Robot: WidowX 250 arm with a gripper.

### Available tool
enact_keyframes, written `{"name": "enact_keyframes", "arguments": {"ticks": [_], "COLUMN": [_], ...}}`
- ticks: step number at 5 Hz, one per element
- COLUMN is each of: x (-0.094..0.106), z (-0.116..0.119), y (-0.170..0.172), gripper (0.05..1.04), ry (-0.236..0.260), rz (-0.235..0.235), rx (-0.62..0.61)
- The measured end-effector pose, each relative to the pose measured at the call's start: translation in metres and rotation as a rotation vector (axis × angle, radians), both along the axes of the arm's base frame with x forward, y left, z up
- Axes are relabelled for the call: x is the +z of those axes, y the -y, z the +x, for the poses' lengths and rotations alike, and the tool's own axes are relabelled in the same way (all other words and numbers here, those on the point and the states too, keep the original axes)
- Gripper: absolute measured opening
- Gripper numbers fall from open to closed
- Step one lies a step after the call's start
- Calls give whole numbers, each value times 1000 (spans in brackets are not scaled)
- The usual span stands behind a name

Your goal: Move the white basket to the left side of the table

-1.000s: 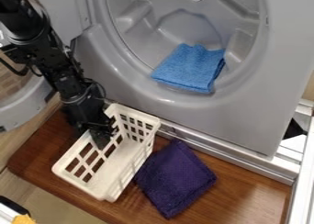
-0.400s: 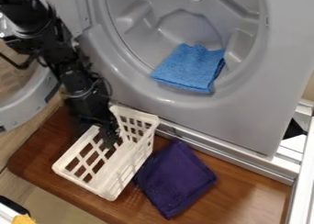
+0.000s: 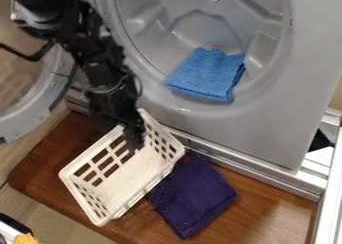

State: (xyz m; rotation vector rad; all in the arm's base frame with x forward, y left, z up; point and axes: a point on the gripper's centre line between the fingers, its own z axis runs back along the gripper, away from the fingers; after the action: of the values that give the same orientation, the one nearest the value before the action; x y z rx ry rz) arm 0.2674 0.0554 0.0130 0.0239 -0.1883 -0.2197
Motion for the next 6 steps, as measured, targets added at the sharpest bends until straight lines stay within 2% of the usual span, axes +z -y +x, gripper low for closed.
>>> {"name": "enact_keyframes", "arguments": {"ticks": [1, 6], "x": [14, 14], "z": [-3, -2], "y": [10, 10], "gripper": [999, 999], "ry": [32, 34], "rz": [44, 45], "rx": [-20, -18]}}
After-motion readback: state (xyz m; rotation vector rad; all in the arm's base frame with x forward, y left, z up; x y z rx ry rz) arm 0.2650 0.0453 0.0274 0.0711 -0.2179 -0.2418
